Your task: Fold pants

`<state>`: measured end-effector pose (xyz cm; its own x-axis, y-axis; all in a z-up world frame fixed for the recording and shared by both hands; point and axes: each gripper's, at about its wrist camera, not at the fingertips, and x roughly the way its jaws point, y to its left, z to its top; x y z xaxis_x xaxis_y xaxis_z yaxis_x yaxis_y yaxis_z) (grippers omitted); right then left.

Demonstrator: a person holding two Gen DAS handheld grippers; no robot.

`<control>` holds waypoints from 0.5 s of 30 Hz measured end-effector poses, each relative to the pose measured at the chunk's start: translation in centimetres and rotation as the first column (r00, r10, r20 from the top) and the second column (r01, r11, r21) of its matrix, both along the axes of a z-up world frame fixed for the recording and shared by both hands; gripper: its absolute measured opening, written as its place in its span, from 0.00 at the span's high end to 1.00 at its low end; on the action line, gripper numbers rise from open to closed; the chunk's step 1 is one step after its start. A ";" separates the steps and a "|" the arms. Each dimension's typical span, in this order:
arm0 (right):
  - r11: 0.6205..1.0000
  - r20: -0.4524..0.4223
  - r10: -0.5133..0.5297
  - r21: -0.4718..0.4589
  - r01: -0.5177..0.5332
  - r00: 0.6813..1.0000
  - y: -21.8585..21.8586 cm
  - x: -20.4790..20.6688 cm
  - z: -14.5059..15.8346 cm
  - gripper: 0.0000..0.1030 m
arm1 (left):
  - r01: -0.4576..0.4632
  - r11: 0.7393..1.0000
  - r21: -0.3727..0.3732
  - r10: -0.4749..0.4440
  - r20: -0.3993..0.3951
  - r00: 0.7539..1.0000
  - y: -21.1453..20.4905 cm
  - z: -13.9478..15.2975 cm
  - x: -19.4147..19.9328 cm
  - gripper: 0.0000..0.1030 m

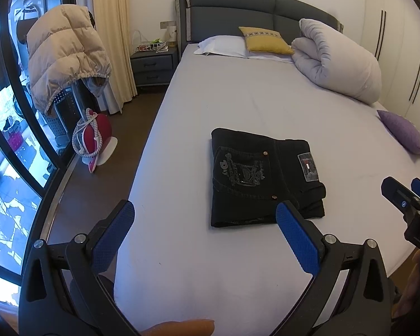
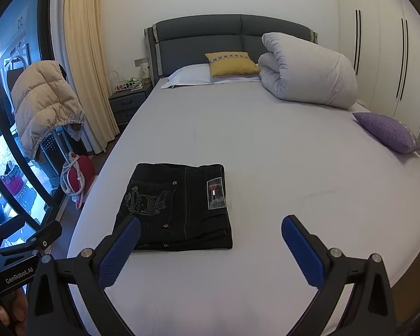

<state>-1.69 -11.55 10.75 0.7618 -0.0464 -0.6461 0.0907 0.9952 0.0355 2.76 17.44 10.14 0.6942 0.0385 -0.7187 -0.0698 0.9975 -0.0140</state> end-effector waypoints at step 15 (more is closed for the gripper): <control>1.000 -0.013 0.008 -0.002 -0.008 1.000 0.3 -0.1 -0.4 0.00 | 0.003 1.000 -0.012 -0.003 -0.006 1.000 0.0 -0.3 0.0 0.00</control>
